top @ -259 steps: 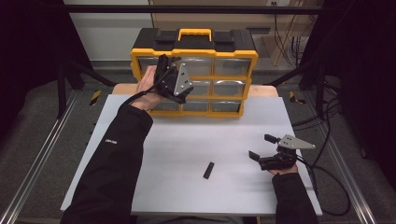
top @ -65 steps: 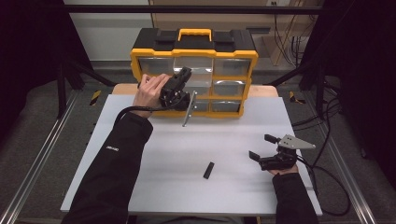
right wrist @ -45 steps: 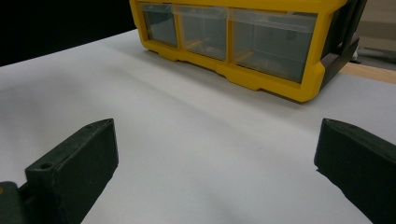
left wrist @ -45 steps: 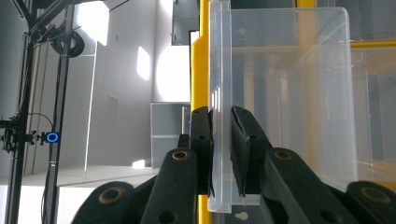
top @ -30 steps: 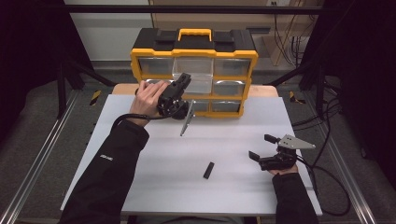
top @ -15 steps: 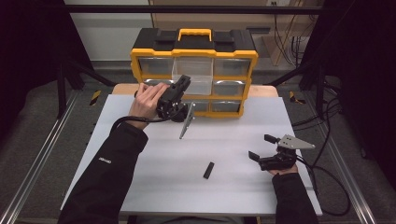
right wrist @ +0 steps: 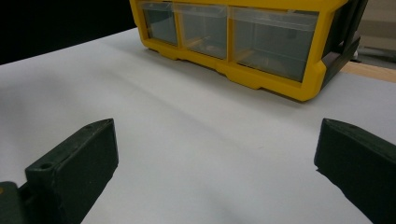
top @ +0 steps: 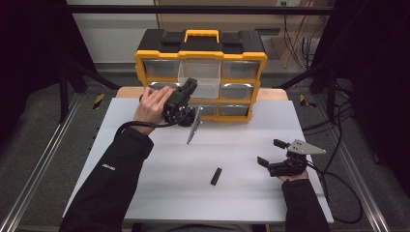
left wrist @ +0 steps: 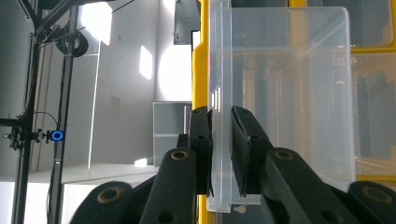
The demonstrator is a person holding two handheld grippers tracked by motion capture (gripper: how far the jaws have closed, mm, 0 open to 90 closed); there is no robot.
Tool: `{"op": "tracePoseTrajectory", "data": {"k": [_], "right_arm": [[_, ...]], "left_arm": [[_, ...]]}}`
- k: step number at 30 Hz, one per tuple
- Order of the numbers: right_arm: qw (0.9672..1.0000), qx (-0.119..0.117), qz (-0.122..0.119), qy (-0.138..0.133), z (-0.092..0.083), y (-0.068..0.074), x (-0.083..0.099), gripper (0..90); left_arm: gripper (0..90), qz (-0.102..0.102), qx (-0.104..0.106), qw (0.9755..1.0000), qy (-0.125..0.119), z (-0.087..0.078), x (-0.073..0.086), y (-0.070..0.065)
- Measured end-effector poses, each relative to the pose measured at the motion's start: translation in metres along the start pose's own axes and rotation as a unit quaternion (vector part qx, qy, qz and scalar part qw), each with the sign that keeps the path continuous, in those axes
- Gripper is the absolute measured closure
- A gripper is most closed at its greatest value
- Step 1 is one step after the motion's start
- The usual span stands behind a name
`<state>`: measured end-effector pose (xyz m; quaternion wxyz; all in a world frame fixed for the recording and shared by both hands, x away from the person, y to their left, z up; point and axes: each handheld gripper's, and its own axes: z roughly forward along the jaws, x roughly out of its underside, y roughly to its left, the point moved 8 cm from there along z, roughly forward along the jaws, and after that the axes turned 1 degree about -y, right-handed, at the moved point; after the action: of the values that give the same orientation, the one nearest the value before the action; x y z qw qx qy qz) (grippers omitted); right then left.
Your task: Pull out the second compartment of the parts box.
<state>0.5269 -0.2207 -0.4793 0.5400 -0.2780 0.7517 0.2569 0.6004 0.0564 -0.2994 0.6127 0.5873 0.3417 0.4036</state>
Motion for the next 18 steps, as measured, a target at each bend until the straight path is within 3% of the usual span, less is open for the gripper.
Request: {"op": "tracePoseTrajectory", "data": {"k": [11, 16, 18], "right_arm": [[1.0000, 0.000, 0.001, 0.000, 0.0000, 0.0000, 0.0000, 0.2], [1.0000, 0.000, 0.001, 0.000, 0.0000, -0.0001, 0.0000, 0.3], [1.0000, 0.000, 0.001, -0.001, -0.0001, -0.0001, -0.0001, 0.3]], "left_arm": [[76.8, -0.018, 0.028, 0.9994, 0.008, -0.0005, -0.0003, 0.0038], [73.8, -0.067, 0.053, 0.9962, 0.016, -0.0017, -0.0006, 0.0075], [70.0, -0.097, 0.066, 0.9928, 0.023, -0.0032, -0.0003, 0.0090]]}}
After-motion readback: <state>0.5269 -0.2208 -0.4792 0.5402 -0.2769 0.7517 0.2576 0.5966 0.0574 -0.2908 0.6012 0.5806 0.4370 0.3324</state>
